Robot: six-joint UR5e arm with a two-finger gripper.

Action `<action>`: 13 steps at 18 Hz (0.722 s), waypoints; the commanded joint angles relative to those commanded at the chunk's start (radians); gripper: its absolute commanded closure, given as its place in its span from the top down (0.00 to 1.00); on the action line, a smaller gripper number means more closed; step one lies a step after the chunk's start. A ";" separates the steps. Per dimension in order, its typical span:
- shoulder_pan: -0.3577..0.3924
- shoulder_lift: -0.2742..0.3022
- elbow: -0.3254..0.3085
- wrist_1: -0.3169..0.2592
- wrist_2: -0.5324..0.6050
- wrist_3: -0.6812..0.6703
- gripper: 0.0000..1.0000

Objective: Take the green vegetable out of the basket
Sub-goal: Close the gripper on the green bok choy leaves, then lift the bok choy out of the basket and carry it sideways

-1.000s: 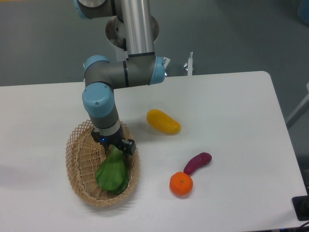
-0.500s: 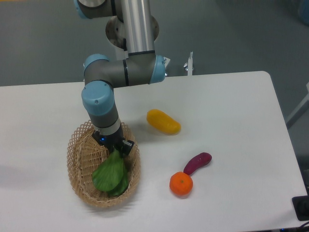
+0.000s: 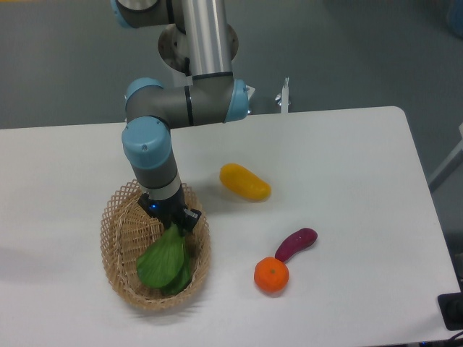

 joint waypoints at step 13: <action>0.015 0.022 0.012 -0.008 -0.012 0.017 0.31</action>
